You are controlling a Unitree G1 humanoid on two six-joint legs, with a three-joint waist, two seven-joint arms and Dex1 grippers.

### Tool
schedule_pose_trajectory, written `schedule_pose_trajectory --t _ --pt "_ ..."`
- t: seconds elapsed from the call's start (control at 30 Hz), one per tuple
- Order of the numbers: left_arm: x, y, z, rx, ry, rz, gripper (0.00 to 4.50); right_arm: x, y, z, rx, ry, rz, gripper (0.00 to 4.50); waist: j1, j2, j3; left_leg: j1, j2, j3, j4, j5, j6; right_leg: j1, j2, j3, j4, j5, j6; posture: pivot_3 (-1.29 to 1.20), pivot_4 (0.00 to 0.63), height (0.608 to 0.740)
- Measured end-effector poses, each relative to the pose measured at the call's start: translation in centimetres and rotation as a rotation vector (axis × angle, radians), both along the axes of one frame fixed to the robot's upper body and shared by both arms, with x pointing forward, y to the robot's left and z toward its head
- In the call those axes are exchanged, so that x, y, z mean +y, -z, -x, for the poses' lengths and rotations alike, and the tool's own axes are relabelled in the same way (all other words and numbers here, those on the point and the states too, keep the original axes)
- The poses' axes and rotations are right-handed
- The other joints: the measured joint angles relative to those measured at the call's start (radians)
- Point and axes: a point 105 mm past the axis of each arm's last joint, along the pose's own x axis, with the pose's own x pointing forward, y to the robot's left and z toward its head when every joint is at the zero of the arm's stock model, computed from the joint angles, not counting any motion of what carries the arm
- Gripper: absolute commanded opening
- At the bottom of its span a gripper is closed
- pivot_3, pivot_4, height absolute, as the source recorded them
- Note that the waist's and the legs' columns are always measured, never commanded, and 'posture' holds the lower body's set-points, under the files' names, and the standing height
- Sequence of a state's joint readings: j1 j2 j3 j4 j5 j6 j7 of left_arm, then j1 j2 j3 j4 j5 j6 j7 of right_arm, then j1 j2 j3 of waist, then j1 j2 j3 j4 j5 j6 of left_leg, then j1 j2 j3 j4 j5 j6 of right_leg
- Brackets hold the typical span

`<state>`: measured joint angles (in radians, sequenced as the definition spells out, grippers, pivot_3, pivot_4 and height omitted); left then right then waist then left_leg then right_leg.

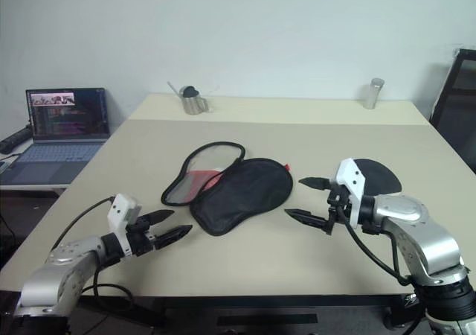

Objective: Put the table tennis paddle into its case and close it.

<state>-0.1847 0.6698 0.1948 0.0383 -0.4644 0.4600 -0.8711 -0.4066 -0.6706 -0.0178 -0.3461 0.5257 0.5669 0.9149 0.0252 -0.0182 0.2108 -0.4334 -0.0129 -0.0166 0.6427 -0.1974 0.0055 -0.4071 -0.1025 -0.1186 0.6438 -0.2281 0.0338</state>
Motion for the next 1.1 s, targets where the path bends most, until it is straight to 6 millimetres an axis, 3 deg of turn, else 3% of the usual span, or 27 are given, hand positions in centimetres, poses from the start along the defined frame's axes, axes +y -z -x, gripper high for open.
schedule_pose_trajectory --t 0.4,0.5,0.83,0.93,1.1 --pt "-3.8 0.7 -0.6 0.105 0.126 0.065 4.5 0.0 -0.1 -0.2 -0.033 0.017 -0.001 4.37 0.0 0.0 0.0 0.0 0.004 0.0 0.0 0.0 -0.001 0.0 0.005 0.0 0.0 0.0 -0.001 0.0 0.15 0.74" --pt "-4.8 0.4 -0.7 0.114 0.153 0.094 3.91 -0.1 0.1 -0.2 -0.029 0.028 -0.004 4.4 0.0 0.0 0.0 0.0 0.005 0.0 0.001 0.0 -0.001 0.0 0.007 0.0 0.0 0.001 -0.001 0.0 0.15 0.74" --pt "-5.7 -0.2 -1.1 0.133 0.151 0.112 0.19 -0.5 0.6 -0.3 -0.016 0.063 -0.012 4.4 0.0 0.0 0.0 0.0 0.005 0.0 0.002 0.0 -0.001 0.0 0.01 0.001 0.0 0.001 -0.002 0.0 0.15 0.74" --pt "-6.0 -0.2 -1.2 0.156 0.148 0.13 0.04 -0.8 0.5 -0.4 -0.018 0.077 -0.016 4.4 0.0 0.0 0.0 0.0 0.005 0.0 0.002 0.0 -0.001 0.0 0.01 0.001 0.0 0.001 -0.002 0.0 0.15 0.74" --pt "-9.2 -0.9 -1.5 0.218 0.199 0.265 0.04 -1.1 0.3 -0.5 -0.029 0.102 -0.02 4.4 0.001 0.0 0.0 0.0 0.005 0.0 0.002 0.0 -0.001 0.0 0.01 0.002 0.0 0.001 -0.002 0.0 0.15 0.74"
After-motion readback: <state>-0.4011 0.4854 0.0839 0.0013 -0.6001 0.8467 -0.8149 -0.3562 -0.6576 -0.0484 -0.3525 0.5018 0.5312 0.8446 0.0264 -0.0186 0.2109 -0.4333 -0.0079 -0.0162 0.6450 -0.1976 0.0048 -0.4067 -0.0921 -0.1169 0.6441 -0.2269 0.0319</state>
